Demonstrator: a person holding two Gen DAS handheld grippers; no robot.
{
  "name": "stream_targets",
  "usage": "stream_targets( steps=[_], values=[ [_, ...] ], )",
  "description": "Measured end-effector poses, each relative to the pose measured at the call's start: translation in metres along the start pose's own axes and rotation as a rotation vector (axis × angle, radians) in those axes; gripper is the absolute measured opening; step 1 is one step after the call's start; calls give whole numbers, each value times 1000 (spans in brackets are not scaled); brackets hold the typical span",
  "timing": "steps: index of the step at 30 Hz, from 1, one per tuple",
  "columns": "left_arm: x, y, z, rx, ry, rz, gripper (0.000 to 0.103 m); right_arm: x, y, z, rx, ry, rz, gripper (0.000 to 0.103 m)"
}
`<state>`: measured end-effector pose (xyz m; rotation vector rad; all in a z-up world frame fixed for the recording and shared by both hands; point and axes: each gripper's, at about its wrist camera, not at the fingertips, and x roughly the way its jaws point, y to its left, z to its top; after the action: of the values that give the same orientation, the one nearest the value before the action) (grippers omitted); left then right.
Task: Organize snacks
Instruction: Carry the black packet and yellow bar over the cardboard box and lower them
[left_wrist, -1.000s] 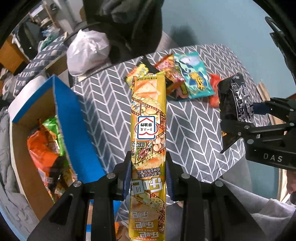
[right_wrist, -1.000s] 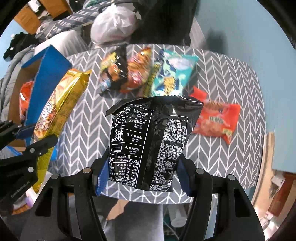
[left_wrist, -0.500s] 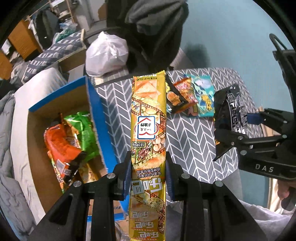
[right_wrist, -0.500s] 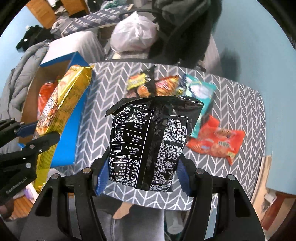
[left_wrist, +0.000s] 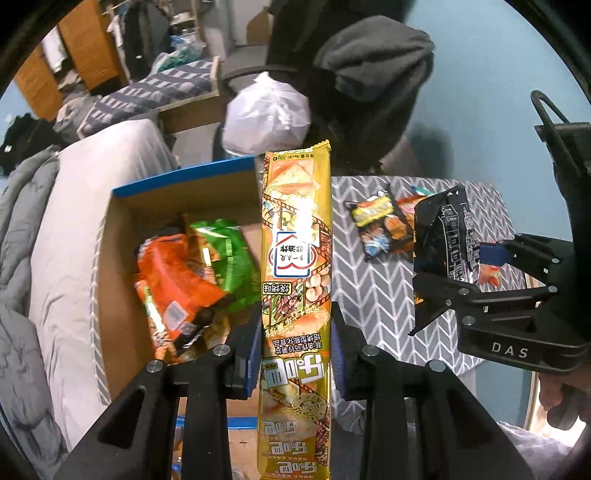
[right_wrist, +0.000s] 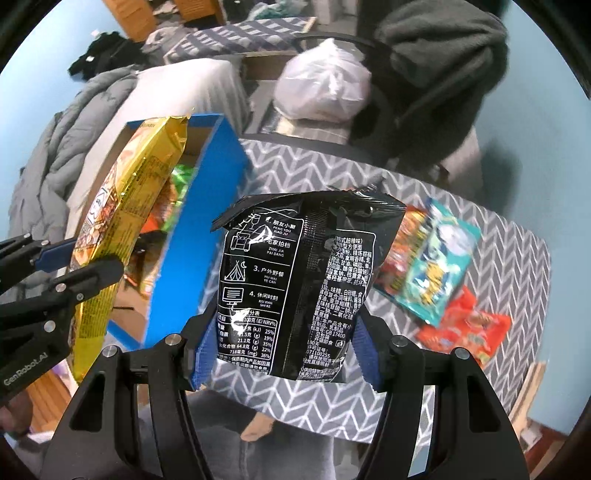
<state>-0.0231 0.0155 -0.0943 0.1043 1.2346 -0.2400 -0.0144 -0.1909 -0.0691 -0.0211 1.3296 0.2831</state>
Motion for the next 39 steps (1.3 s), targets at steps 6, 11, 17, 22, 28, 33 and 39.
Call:
stream_targets(
  steps=[6,11,17,22,28,33,39],
  values=[
    [-2,38,-3,-72,-12,44,32,9,33,18,-74,4,40,63],
    [0,68,-4,-125,-21,73,32,20,60,33,-120,9,73,63],
    [11,104,-7,-190,-13,96,32,35,92,47,-166,28,107,63],
    [23,124,-7,-226,-11,109,32,50,116,54,-192,56,141,63],
    [38,140,-10,-267,1,109,32,68,136,53,-218,96,151,63],
    [46,152,-13,-307,7,100,32,78,143,52,-227,124,157,63],
    [58,160,-16,-339,34,97,32,82,145,53,-223,144,177,64]
  ],
)
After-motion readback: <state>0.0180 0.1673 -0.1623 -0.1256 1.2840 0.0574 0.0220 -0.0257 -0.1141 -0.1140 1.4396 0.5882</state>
